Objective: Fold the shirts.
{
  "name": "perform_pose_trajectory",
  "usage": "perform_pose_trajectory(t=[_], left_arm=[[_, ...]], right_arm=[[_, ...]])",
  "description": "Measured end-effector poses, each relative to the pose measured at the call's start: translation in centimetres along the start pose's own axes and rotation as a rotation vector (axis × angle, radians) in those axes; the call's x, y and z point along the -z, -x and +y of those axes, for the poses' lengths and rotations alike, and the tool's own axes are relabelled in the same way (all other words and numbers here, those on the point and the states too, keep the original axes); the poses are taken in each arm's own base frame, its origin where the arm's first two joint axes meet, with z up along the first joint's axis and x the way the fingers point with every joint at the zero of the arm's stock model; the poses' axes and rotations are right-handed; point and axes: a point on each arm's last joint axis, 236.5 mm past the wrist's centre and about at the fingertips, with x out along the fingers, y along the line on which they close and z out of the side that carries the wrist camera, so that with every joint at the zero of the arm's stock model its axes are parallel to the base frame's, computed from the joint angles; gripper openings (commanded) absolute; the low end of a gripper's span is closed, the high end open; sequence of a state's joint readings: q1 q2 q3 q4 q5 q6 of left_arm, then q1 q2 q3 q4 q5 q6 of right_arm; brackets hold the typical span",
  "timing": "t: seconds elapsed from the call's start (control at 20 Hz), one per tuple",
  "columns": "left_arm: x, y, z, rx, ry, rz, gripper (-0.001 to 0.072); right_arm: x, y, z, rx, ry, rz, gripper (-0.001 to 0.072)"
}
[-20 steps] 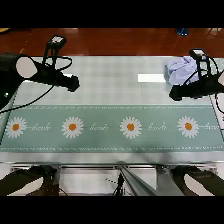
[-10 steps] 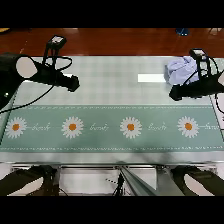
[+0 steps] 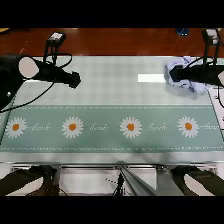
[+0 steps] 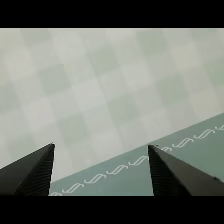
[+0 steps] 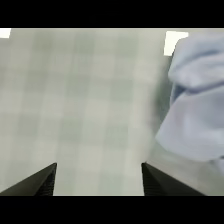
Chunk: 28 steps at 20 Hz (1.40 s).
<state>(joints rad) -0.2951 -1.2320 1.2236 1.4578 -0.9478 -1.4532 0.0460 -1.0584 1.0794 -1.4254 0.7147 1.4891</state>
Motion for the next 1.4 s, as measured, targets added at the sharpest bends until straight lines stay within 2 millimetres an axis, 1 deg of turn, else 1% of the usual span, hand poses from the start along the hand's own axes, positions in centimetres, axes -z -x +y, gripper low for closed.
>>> perform_pose_trajectory(t=[0.1,0.2,0.25,0.35,0.4,0.45,0.55,0.65,0.75,0.85,1.0,1.2,1.25,1.3,1.35,1.4], left_arm=[[-0.3,-0.5,0.1,-0.002,0.001,-0.012,0.0711],[-0.4,-1.1,0.2,-0.004,0.003,-0.015,0.0711],[-0.7,-1.4,0.3,-0.006,0.004,-0.026,0.0711],[-1.4,-1.8,0.5,-0.010,0.005,-0.052,0.0711],[-1.7,-1.8,0.6,-0.012,0.006,-0.065,0.0711],[-2.1,-1.9,0.6,-0.014,0.006,-0.081,0.0711],[-2.3,-2.0,0.7,-0.016,0.007,-0.092,0.0711],[-2.6,-2.0,0.7,-0.018,0.006,-0.102,0.0711],[-2.6,-2.0,0.6,-0.016,0.005,-0.101,0.0711],[-2.5,-2.0,0.5,-0.013,0.005,-0.100,0.0711],[-2.5,-2.0,0.2,-0.004,0.011,-0.099,0.0711],[-2.5,-2.0,0.0,0.002,0.014,-0.097,0.0711],[-2.5,-2.0,0.0,0.003,0.015,-0.097,0.0710],[-2.5,-2.0,0.0,0.003,0.016,-0.097,0.0711],[-2.5,-2.0,0.0,0.003,0.016,-0.098,0.0711],[-2.5,-2.0,0.0,0.004,0.016,-0.097,0.0711]], right_arm=[[-2.4,0.1,-0.2,0.009,-0.001,-0.104,0.0602],[-4.1,0.2,-0.5,0.021,0.005,-0.175,0.0586],[-4.6,0.0,-0.8,0.032,0.018,-0.198,0.0585],[-5.4,-0.8,-2.4,0.080,0.052,-0.235,0.0571],[-5.5,-1.4,-3.7,0.109,0.049,-0.242,0.0536],[-5.3,-2.0,-5.3,0.139,0.026,-0.240,0.0484],[-4.1,-3.6,-9.2,0.199,-0.079,-0.217,0.0476],[-2.4,-5.0,-13.5,0.260,-0.203,-0.195,0.0477],[-0.8,-6.1,-16.8,0.298,-0.311,-0.181,0.0477],[0.9,-7.3,-19.1,0.321,-0.396,-0.165,0.0478],[3.1,-9.7,-20.7,0.328,-0.486,-0.143,0.0479],[5.5,-13.4,-21.2,0.321,-0.545,-0.136,0.0478],[5.9,-14.3,-21.1,0.317,-0.548,-0.137,0.0462],[6.4,-15.1,-20.9,0.314,-0.548,-0.135,0.0334],[6.8,-15.8,-20.8,0.311,-0.549,-0.135,0.0151],[7.1,-16.5,-20.5,0.307,-0.550,-0.136,0.0023]])
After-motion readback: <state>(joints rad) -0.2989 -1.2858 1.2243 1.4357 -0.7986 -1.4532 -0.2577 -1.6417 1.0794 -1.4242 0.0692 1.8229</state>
